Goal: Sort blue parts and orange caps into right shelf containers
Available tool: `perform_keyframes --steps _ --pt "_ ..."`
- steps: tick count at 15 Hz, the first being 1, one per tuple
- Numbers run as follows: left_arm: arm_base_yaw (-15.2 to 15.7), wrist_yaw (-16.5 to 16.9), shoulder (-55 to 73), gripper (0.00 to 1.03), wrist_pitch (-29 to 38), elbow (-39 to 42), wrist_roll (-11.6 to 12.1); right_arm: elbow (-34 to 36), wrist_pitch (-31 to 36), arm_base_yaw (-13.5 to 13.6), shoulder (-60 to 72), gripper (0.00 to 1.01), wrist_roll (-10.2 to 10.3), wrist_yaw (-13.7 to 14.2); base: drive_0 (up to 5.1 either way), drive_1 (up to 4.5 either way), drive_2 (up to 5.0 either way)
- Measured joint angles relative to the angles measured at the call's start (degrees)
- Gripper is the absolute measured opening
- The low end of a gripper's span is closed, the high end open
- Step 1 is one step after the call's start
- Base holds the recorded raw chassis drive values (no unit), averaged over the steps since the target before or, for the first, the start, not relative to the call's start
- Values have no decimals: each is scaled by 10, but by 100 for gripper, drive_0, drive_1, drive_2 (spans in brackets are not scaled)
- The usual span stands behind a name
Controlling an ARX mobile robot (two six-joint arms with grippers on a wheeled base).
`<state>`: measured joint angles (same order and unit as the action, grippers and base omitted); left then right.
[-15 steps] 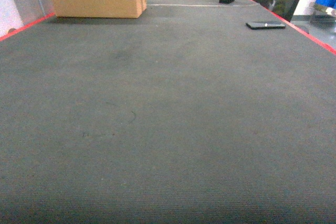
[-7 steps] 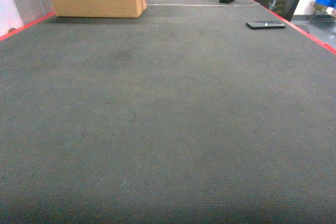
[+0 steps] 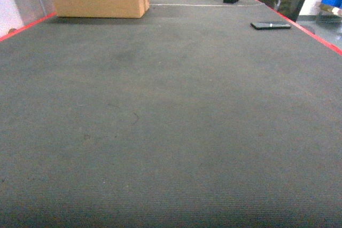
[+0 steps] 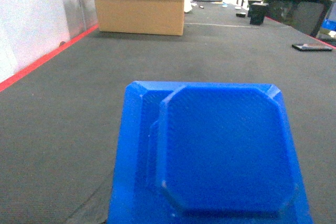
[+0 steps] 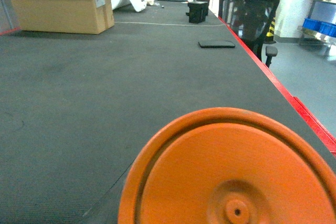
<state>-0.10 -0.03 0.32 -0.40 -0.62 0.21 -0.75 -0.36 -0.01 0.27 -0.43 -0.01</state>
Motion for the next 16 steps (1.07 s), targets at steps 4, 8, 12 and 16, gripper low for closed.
perform_keyframes --steps 4,8,12,16 --pt "1 -1 0 42 0 0 0 0 0 0 0 43 0 0 -172 -172 -172" --pt "1 0 0 42 0 0 0 0 0 0 0 43 0 0 -159 -159 -159" --pt "1 0 0 42 0 0 0 0 0 0 0 43 0 0 -157 -157 -157" --pt "1 0 0 42 0 0 0 0 0 0 0 43 0 0 -161 -161 -161"
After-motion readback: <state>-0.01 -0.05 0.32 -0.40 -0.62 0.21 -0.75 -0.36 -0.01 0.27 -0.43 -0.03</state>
